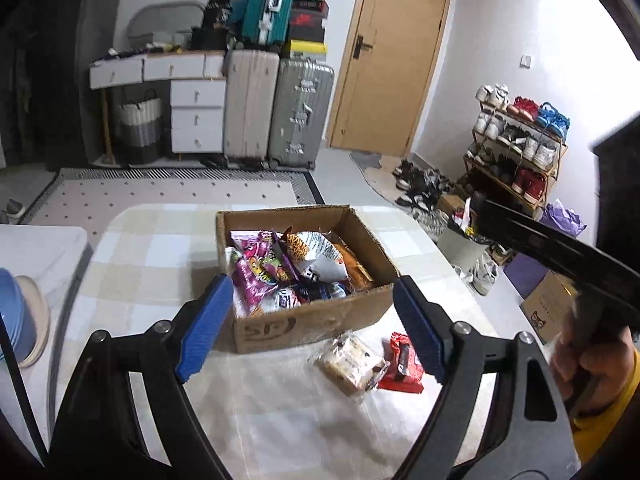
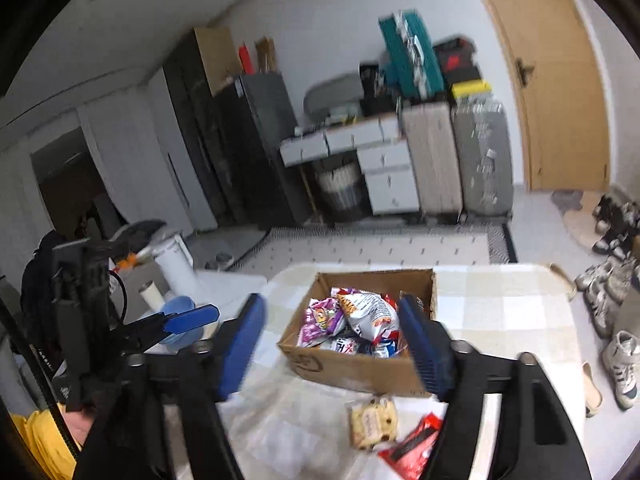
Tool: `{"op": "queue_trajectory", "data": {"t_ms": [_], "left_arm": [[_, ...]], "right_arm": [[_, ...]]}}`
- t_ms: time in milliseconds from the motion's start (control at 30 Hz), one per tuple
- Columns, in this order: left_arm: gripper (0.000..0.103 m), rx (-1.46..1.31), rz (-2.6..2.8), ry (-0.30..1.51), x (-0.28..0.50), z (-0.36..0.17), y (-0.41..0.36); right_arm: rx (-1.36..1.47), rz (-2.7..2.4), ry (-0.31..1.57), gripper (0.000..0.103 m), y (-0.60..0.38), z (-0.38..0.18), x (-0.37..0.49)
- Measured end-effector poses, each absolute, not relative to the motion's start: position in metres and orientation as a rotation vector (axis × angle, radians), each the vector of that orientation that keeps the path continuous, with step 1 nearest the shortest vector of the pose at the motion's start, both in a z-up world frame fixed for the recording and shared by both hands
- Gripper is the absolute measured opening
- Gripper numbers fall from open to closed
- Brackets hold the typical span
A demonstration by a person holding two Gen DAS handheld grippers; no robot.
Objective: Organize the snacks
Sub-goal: 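Withdraw both open tools back toward the cracker and red wafer packs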
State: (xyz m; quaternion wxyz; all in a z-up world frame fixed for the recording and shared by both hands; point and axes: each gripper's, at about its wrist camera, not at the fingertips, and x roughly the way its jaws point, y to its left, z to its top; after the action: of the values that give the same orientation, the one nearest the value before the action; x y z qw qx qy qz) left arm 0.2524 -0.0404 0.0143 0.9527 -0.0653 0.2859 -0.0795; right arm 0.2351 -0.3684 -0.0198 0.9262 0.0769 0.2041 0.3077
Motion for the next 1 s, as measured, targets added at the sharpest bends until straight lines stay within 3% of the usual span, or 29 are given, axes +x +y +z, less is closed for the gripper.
{"op": "queue_trajectory", "data": {"t_ms": [133,200,267,700,1000], "left_arm": [[0.088,-0.133,-0.138,0.525,0.202,0.021,-0.045],[0.097,-0.121,-0.099,0.494,0.176,0.023,-0.050],[0.102,-0.176,-0.076,0.454,0.150,0.023,-0.049],[0.102,-0.080,-0.034,0.440,0.027,-0.005,-0.077],[0.102,-0.080,-0.062,0.494,0.012,-0.025,-0.081]], "right_arm": [[0.169,0.605,0.318,0.089,-0.377,-0.029,0.165],[0.203,0.591,0.252,0.101,-0.383,-0.038,0.126],[0.221,0.579,0.204,0.102,-0.388,-0.046,0.094],[0.210,0.503,0.284,0.102,-0.401,-0.104,0.016],[0.200,0.515,0.317,0.102,-0.391,-0.121,0.014]]}}
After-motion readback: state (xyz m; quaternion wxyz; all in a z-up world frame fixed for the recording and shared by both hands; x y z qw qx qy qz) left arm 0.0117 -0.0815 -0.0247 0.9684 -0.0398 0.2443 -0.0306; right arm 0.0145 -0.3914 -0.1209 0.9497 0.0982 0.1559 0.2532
